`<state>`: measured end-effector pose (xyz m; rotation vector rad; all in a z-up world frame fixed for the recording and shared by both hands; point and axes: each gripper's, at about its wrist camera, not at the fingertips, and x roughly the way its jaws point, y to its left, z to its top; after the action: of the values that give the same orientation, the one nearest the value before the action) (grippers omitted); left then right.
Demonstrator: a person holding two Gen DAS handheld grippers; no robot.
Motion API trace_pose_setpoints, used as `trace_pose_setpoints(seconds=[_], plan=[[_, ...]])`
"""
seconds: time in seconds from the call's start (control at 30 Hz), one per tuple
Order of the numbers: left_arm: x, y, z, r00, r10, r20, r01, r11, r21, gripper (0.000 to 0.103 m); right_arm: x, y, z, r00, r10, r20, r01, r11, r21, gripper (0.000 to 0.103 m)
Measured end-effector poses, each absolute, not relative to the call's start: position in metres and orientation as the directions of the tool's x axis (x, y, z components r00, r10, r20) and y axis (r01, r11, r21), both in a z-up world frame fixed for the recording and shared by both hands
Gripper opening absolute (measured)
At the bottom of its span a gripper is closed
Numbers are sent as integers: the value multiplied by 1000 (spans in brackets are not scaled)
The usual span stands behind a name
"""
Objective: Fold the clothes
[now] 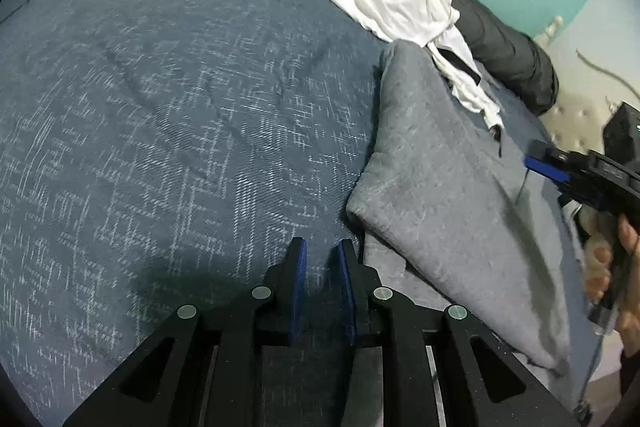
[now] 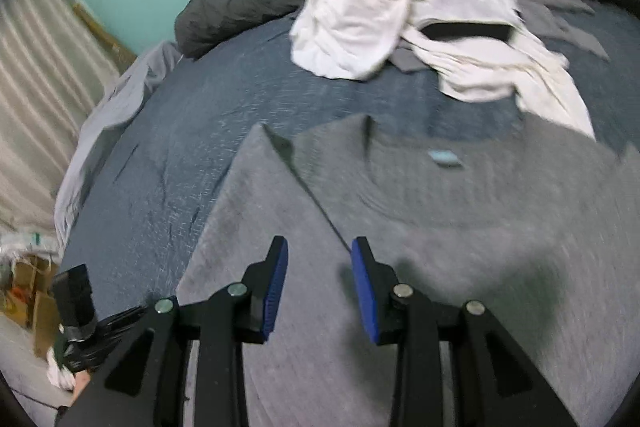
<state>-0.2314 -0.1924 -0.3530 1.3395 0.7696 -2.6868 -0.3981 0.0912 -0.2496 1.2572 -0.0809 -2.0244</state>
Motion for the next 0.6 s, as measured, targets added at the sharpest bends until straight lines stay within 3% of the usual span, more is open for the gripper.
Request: trace_pose_setpoints(seconds=[0.6], plan=[[-263,-190,-349,-657,244,-714,196,-858,-474,21,-389,105,-244,-249,-615,-748,570,-717,401,33]])
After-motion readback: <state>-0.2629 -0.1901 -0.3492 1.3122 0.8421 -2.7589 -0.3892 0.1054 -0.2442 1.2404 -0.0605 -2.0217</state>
